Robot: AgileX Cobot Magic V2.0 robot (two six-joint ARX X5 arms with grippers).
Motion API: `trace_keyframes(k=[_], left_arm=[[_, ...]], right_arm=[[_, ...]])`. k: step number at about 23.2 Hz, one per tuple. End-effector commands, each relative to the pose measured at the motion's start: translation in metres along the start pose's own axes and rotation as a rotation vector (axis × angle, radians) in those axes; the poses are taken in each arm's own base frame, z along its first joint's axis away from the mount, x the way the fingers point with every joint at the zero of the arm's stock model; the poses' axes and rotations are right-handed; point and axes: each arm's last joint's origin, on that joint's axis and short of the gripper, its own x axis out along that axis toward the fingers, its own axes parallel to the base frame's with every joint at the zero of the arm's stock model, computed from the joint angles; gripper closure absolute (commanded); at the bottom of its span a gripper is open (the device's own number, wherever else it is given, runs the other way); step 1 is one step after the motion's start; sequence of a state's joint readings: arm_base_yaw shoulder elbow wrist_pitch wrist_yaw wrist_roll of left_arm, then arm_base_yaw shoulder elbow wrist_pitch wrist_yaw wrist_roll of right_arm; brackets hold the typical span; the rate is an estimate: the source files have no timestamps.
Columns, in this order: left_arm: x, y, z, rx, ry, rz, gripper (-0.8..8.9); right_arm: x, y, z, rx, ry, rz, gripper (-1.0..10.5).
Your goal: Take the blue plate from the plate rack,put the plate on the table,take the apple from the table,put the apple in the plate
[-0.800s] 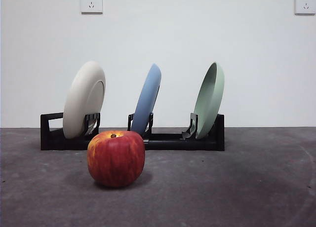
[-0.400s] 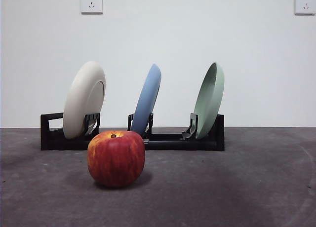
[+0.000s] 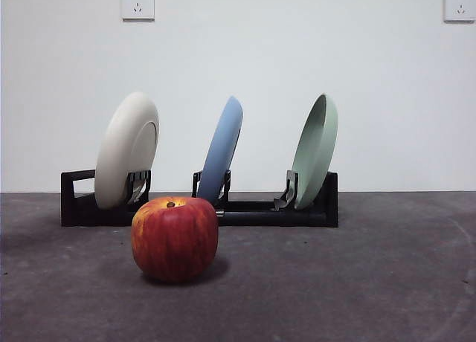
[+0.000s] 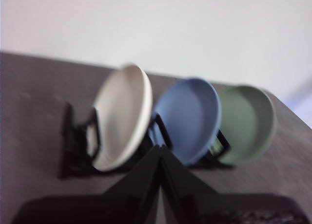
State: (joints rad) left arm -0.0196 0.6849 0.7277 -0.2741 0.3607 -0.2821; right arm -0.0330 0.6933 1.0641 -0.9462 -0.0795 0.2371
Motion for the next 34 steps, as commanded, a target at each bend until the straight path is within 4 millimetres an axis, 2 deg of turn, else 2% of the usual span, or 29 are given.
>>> trace_keyframes(k=[1, 5, 8, 12, 17, 22, 28, 34], left_arm=[[0.013, 0.001, 0.005, -0.027, 0.075, -0.073, 8.18], [0.034, 0.001, 0.019, -0.105, 0.208, -0.179, 8.18], [0.056, 0.001, 0.037, -0.163, 0.338, -0.178, 8.18], [0.088, -0.008, 0.060, -0.150, 0.451, -0.211, 8.19], [0.136, -0.032, 0.080, -0.085, 0.550, -0.202, 8.19], [0.195, -0.057, 0.096, -0.049, 0.611, -0.263, 8.19], [0.255, -0.075, 0.101, -0.072, 0.634, -0.302, 8.18], [0.285, -0.070, 0.085, -0.129, 0.658, -0.248, 8.07]], right_arm=[[0.010, 0.001, 0.003, 0.015, 0.078, 0.002, 9.5], [0.029, 0.002, 0.007, 0.033, 0.225, 0.034, 9.5], [0.047, 0.003, 0.008, 0.034, 0.316, 0.096, 9.5], [0.063, 0.003, 0.009, 0.003, 0.387, 0.136, 9.5], [0.073, 0.004, 0.010, 0.012, 0.410, 0.164, 9.5], [0.073, 0.004, 0.011, 0.011, 0.404, 0.165, 9.5], [0.073, 0.004, 0.010, 0.012, 0.410, 0.163, 9.5], [0.073, 0.004, 0.011, 0.011, 0.402, 0.165, 9.5]])
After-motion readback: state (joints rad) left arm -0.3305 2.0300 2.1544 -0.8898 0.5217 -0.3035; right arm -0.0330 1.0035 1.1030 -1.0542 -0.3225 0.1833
